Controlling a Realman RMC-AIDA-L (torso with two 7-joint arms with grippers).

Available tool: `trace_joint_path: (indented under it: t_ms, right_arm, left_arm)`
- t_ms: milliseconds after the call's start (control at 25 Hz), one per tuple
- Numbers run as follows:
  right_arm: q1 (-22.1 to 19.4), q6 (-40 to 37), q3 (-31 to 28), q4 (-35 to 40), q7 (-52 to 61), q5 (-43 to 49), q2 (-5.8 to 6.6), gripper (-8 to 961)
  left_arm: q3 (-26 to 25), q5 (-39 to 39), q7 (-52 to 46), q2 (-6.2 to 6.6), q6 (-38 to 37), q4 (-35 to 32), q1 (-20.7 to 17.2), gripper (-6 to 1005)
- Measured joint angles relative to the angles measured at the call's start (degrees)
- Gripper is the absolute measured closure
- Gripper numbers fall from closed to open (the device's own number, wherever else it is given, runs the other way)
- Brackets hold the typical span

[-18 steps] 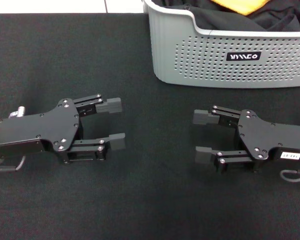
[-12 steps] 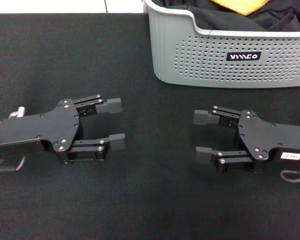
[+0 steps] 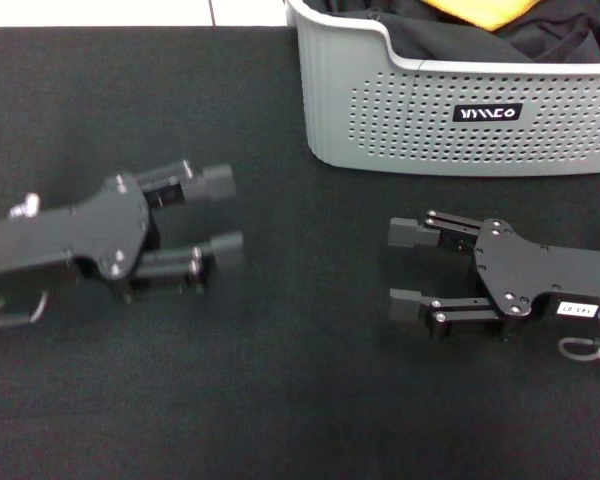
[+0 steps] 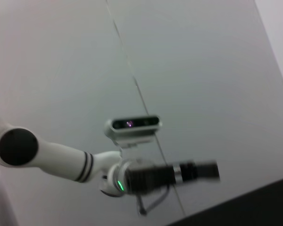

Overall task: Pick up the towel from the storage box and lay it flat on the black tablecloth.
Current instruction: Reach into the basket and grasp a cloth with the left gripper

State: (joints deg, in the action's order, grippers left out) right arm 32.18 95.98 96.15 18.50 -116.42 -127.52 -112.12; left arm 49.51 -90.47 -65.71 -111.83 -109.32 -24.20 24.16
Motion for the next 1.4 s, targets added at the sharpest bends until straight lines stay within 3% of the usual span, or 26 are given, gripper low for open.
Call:
trace_joint_path:
  t_ms: [240,360,440,560,640,760,880,1080,1400]
  right_arm:
    - [-1.08,-1.8,-0.37,-0.77,-1.72,-0.07,0.43,82]
    - [-1.9,-1.72,-1.89,-1.32,-2.48,-0.04,0.57,82]
    - [-2.75,-1.64,-2.77,-1.54,-2.95,-0.03,0.65,82]
    - [-4.15,-1.6,-3.6,-1.96,-3.43,-0.05,0.79,82]
    - [-5.47,-1.58,-3.9,-2.11,-4.04,-0.13,0.81,82]
    - [-7.91,-1.73,-5.42,-2.43,-5.15,-0.09,0.52,82]
    - [-9.77,-1.77,-6.45,-3.48,-6.47,-0.18,0.15,82]
    - [-13.25,-1.23,-9.33,-3.73,-7.79,-0.14,-0.19,82]
    - [-13.56,-1.2,-9.4,-3.75,-8.22,-0.06,-0.58,82]
  left_arm:
    - [-4.95,8.11,-1.97,-0.58,-2.0,-1.11,2.29,179]
    - [-5.0,15.3,-4.31,-1.13,-0.38,-5.04,4.38,180]
    - [-4.63,16.49,-5.51,-2.17,2.72,-9.45,6.43,181]
    - [-2.39,11.79,-9.84,-4.31,9.71,-18.09,11.14,181]
    - [0.35,4.43,-14.49,-6.11,15.93,-24.9,14.55,182]
    - [4.24,-5.14,-20.44,-7.77,23.44,-32.5,17.68,183]
    - [9.44,-11.32,-25.17,-7.69,30.15,-36.29,20.24,183]
    - [12.18,-20.89,-30.3,-7.97,37.14,-35.32,27.27,185]
    - [28.83,-32.37,-40.54,-8.24,52.4,-32.17,34.78,230]
